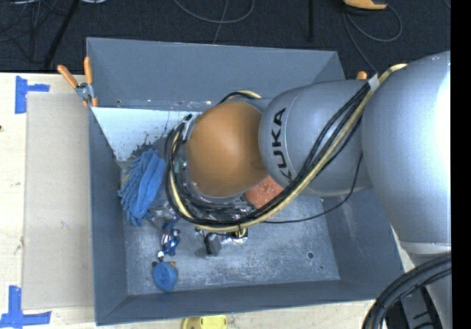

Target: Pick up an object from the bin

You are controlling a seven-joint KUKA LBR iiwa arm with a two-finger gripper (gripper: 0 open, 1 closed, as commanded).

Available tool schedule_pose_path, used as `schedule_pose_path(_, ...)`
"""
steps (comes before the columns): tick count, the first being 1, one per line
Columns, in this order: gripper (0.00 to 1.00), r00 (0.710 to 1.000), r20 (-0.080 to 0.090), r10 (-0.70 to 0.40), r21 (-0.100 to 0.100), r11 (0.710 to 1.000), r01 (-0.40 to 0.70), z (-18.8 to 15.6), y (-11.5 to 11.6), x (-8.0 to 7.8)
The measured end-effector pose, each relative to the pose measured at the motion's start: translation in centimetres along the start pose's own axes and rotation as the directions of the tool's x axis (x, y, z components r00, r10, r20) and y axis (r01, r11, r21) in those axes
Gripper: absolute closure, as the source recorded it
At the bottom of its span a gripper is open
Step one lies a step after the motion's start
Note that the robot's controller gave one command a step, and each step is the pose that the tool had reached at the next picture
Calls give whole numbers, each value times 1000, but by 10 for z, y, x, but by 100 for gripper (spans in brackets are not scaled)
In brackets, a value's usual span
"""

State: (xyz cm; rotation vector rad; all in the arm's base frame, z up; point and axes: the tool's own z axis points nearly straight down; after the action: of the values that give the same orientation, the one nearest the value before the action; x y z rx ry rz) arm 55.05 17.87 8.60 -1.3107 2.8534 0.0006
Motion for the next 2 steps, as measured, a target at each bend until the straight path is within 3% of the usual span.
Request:
schedule_pose_path(1, 100, 992, 2, -126, -1, 992, 126, 16, -2, -11)
schedule_pose_path(2, 100, 992, 2, -125, -1, 992, 125, 16, -2, -11)
